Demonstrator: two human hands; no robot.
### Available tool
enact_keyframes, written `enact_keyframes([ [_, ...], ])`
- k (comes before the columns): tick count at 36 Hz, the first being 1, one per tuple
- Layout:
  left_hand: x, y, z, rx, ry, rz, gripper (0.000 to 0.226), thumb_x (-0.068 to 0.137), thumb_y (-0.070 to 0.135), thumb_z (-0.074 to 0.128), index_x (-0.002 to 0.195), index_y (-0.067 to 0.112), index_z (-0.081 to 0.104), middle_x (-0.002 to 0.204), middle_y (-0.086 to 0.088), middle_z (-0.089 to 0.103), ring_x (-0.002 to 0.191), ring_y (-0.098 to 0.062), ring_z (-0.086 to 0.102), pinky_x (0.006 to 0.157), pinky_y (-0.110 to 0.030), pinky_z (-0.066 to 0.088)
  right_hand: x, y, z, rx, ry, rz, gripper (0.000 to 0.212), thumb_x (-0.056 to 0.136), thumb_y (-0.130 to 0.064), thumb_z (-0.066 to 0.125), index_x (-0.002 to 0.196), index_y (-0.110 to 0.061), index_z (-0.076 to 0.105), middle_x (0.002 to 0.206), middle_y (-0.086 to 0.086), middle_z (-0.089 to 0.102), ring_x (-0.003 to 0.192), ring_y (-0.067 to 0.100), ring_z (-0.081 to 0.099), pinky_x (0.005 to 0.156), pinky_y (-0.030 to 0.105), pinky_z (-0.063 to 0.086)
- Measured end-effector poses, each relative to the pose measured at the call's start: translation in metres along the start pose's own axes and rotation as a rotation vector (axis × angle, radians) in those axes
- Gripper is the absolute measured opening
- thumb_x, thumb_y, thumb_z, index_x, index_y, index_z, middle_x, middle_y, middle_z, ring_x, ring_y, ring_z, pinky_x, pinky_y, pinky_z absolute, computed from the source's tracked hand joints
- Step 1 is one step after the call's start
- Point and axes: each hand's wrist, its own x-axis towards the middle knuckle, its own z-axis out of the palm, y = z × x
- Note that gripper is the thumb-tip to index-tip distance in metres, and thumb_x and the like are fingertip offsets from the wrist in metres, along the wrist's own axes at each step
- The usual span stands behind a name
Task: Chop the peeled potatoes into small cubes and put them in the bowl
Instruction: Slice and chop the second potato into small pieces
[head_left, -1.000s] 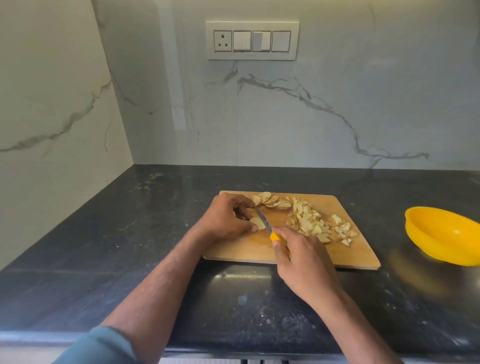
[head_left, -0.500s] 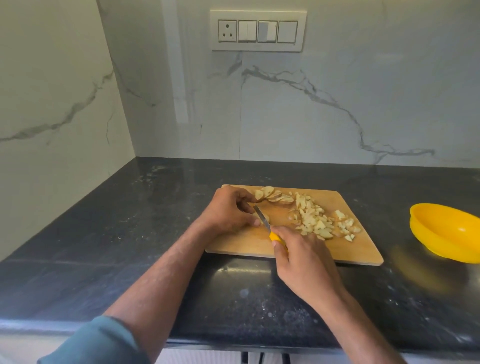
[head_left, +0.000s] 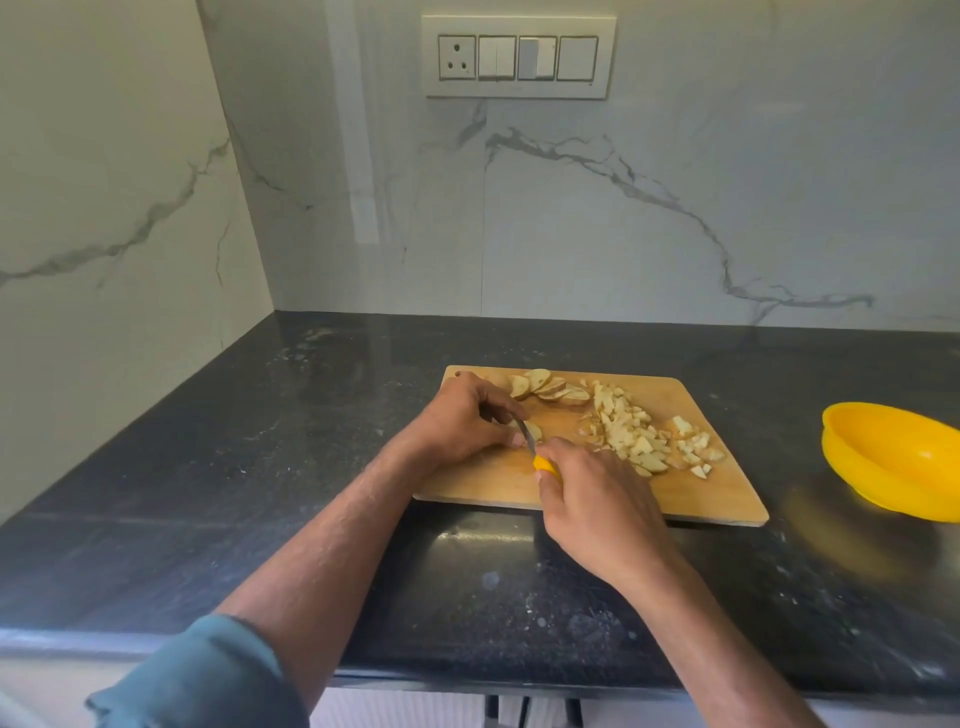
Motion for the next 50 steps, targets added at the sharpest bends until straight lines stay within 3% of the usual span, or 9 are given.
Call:
enact_keyframes([
  [7, 0.0, 0.0, -0.001, -0.006, 0.003, -0.024, 0.034, 0.076, 0.017, 0.09, 0.108, 0.024, 0.08, 0.091, 0.004, 0.07, 0.088, -0.01, 0.064, 0.069, -0.008, 0.047, -0.025, 0.009, -0.01, 0.037, -0.02, -0.042, 0.034, 0.1, -0.03, 0.053, 0.133, -0.026, 0.061, 0.098, -0.011, 0.072, 0.076, 0.004, 0.06, 0.068, 0.021, 0.047],
  [12, 0.0, -0.001, -0.001, -0.025, 0.037, -0.039, 0.04, 0.072, 0.017, 0.093, 0.109, 0.018, 0.079, 0.09, 0.001, 0.074, 0.087, -0.012, 0.069, 0.071, -0.01, 0.05, -0.03, 0.02, -0.024, 0.244, 0.044, 0.065, 0.028, 0.097, -0.018, 0.061, 0.123, -0.018, 0.071, 0.043, -0.024, 0.043, 0.05, -0.012, 0.049, 0.048, 0.007, 0.034],
  [14, -0.001, -0.002, -0.003, -0.025, 0.041, -0.037, 0.04, 0.071, 0.016, 0.093, 0.108, 0.019, 0.079, 0.087, 0.003, 0.075, 0.084, -0.009, 0.071, 0.073, -0.012, 0.052, -0.027, 0.025, -0.024, 0.311, 0.087, 0.093, 0.025, 0.097, -0.016, 0.061, 0.12, -0.016, 0.072, 0.047, -0.034, 0.047, 0.048, -0.007, 0.05, 0.045, 0.009, 0.034],
  [17, -0.001, -0.003, -0.005, -0.035, 0.04, -0.033, 0.038, 0.07, 0.011, 0.093, 0.105, 0.019, 0.079, 0.086, 0.003, 0.077, 0.082, -0.008, 0.072, 0.077, -0.014, 0.055, -0.02, 0.023, -0.02, 0.336, 0.128, 0.1, 0.024, 0.098, -0.019, 0.061, 0.119, -0.018, 0.071, 0.048, -0.026, 0.051, 0.042, 0.005, 0.047, 0.041, 0.015, 0.03],
  [24, -0.002, -0.002, -0.007, -0.053, 0.082, -0.056, 0.03, 0.07, 0.004, 0.092, 0.096, 0.013, 0.079, 0.082, -0.001, 0.078, 0.078, -0.008, 0.074, 0.078, -0.02, 0.059, -0.008, 0.003, -0.004, 0.209, 0.099, 0.037, 0.03, 0.1, -0.027, 0.056, 0.129, -0.022, 0.065, 0.069, -0.018, 0.056, 0.047, 0.0, 0.047, 0.045, 0.012, 0.034],
  [31, -0.003, -0.002, -0.007, -0.063, 0.102, -0.092, 0.026, 0.069, 0.005, 0.092, 0.09, 0.013, 0.078, 0.079, -0.001, 0.077, 0.075, -0.009, 0.074, 0.074, -0.018, 0.059, -0.011, 0.003, -0.002, 0.179, 0.095, 0.051, 0.031, 0.1, -0.025, 0.057, 0.129, -0.02, 0.065, 0.066, -0.019, 0.051, 0.048, 0.001, 0.047, 0.049, 0.01, 0.038],
  [36, -0.003, -0.002, -0.007, -0.065, 0.104, -0.084, 0.028, 0.068, 0.005, 0.093, 0.091, 0.012, 0.079, 0.08, -0.001, 0.077, 0.076, -0.01, 0.074, 0.076, -0.021, 0.06, -0.013, 0.001, 0.0, 0.124, 0.067, 0.014, 0.032, 0.1, -0.028, 0.055, 0.131, -0.024, 0.064, 0.087, -0.01, 0.072, 0.054, -0.001, 0.047, 0.047, 0.01, 0.027],
  [46, -0.003, 0.002, -0.005, -0.063, 0.11, -0.101, 0.028, 0.068, 0.005, 0.093, 0.092, 0.012, 0.079, 0.08, -0.001, 0.077, 0.077, -0.011, 0.074, 0.077, -0.023, 0.061, -0.01, 0.002, 0.001, 0.126, 0.028, 0.014, 0.03, 0.1, -0.028, 0.056, 0.129, -0.023, 0.063, 0.075, -0.014, 0.061, 0.049, -0.002, 0.041, 0.043, 0.013, 0.031],
  [50, -0.003, 0.004, -0.004, -0.073, 0.103, -0.11, 0.027, 0.068, 0.004, 0.093, 0.09, 0.01, 0.079, 0.078, -0.002, 0.077, 0.075, -0.012, 0.075, 0.077, -0.023, 0.061, -0.005, 0.002, 0.002, 0.104, 0.027, 0.012, 0.031, 0.101, -0.031, 0.053, 0.13, -0.025, 0.061, 0.089, -0.012, 0.068, 0.056, -0.001, 0.044, 0.05, 0.013, 0.026],
])
